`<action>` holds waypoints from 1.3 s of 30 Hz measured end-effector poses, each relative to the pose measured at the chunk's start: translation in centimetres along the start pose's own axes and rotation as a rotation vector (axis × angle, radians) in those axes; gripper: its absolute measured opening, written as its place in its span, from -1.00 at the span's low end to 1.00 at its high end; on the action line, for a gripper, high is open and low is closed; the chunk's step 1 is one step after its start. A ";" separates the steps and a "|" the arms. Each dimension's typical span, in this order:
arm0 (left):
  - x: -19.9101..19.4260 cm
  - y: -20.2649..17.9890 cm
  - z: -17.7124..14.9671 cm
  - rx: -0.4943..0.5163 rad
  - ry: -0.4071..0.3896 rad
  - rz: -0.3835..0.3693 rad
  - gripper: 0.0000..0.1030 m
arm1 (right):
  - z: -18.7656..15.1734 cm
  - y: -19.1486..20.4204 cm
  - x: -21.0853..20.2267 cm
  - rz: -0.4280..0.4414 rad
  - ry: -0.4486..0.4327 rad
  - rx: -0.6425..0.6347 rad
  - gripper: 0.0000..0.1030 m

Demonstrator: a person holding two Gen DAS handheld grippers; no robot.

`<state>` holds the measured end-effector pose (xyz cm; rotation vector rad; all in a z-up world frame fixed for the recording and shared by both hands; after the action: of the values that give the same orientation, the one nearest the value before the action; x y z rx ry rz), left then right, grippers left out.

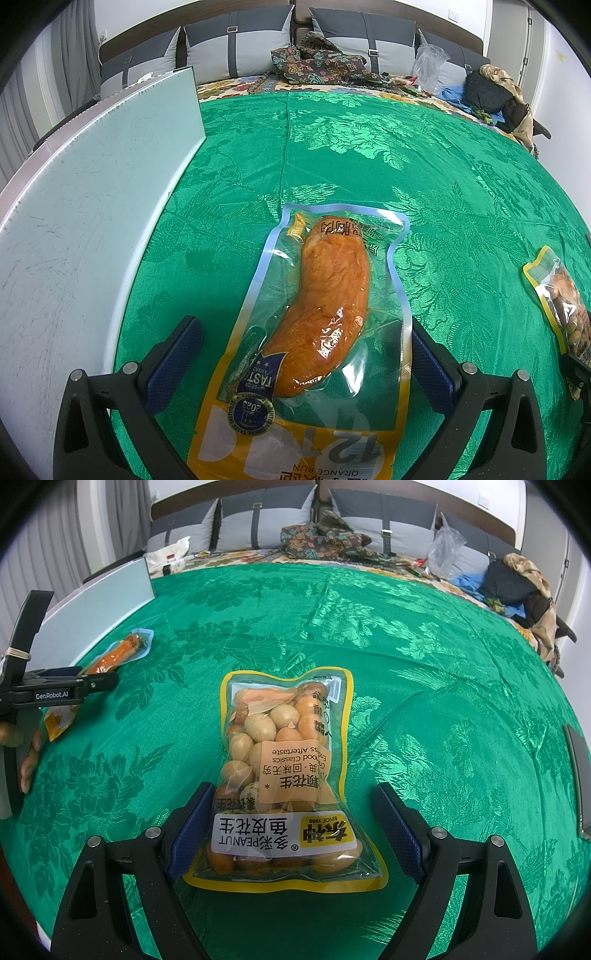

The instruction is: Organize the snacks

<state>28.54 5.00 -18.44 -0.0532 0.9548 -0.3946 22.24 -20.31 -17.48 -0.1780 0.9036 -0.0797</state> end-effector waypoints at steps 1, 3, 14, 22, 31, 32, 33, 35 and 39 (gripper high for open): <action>0.0 0.0 0.0 0.000 0.000 0.001 1.00 | 0.0 0.0 0.0 0.000 0.000 0.000 0.71; 0.1 0.0 0.0 0.001 0.001 -0.003 1.00 | 0.0 0.0 0.0 -0.001 0.000 -0.001 0.71; -0.2 -1.7 -0.1 0.061 0.220 -0.156 0.52 | 2.6 -3.1 -1.9 0.220 0.211 0.166 0.70; -2.3 -2.5 0.2 0.030 0.166 -0.176 -0.03 | 3.1 2.2 1.0 0.131 0.413 -0.016 0.70; -6.6 -3.6 -2.7 -0.062 0.092 -0.271 -0.11 | 3.3 -1.0 -1.3 0.157 0.385 0.186 0.08; -6.9 -3.7 -3.0 -0.076 0.086 -0.279 -0.11 | 3.4 -1.3 -1.8 0.172 0.379 0.201 0.08; -7.2 -3.9 -3.3 -0.091 0.080 -0.286 -0.11 | 3.4 -1.5 -2.7 0.195 0.368 0.215 0.08; -7.6 -4.1 -3.7 -0.105 0.076 -0.293 -0.11 | 3.7 -1.7 -3.7 0.203 0.351 0.217 0.08; -8.2 -4.9 -4.7 -0.069 0.085 -0.278 -0.11 | 3.9 -1.8 -5.5 0.222 0.324 0.221 0.09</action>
<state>19.04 3.98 -13.67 -0.2356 1.0484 -0.6237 21.92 -20.84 -10.48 0.1462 1.2243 -0.0006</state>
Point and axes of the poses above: each gripper's, at about its wrist camera, not at the fingertips, and x roughly the way its jaws point, y to its left, z to its top, the point moved 10 cm from there along x, roughly the way its jaws point, and after that the axes turned 15 degrees about -z, right-handed, at the moved point
